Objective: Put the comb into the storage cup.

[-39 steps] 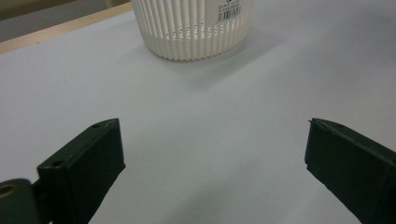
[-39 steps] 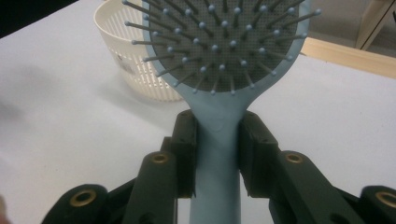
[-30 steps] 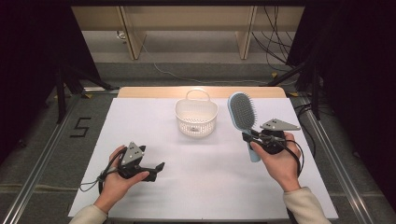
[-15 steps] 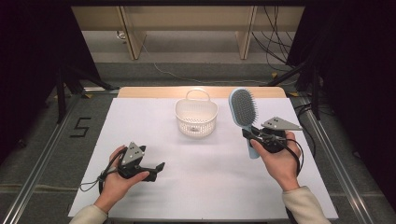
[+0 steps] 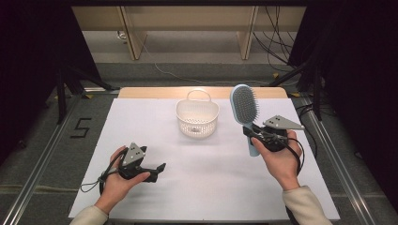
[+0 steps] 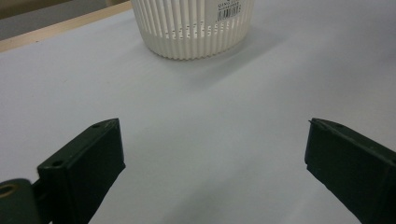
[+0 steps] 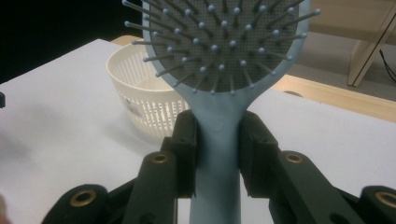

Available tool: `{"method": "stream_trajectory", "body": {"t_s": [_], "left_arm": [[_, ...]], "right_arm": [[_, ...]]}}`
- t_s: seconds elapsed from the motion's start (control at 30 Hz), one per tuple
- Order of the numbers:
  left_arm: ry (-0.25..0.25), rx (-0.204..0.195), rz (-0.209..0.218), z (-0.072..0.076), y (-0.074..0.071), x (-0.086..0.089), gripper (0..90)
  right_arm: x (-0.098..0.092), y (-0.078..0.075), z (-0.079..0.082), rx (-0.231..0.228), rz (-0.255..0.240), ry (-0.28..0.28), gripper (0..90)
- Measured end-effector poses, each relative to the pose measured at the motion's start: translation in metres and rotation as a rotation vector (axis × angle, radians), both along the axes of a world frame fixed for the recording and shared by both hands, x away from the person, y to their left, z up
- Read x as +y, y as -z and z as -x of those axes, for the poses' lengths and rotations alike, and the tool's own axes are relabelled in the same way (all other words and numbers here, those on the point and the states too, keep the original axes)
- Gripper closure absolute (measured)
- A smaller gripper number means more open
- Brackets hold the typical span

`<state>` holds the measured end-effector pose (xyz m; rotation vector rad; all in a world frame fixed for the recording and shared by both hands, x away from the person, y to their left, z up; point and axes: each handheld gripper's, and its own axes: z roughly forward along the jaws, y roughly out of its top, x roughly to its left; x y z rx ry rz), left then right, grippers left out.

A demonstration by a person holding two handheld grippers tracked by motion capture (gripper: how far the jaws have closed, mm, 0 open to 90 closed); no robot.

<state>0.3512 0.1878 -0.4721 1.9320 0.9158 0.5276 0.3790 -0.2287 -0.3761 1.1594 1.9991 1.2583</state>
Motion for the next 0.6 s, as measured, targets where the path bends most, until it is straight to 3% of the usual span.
{"method": "stream_trajectory", "body": {"t_s": [0.6], "left_arm": [[0.000, 0.001, 0.000, -0.0001, 0.0000, 0.0001, 4.0]], "right_arm": [[0.0024, -0.0066, -0.0045, -0.036, -0.023, 0.011, 70.5]]}}
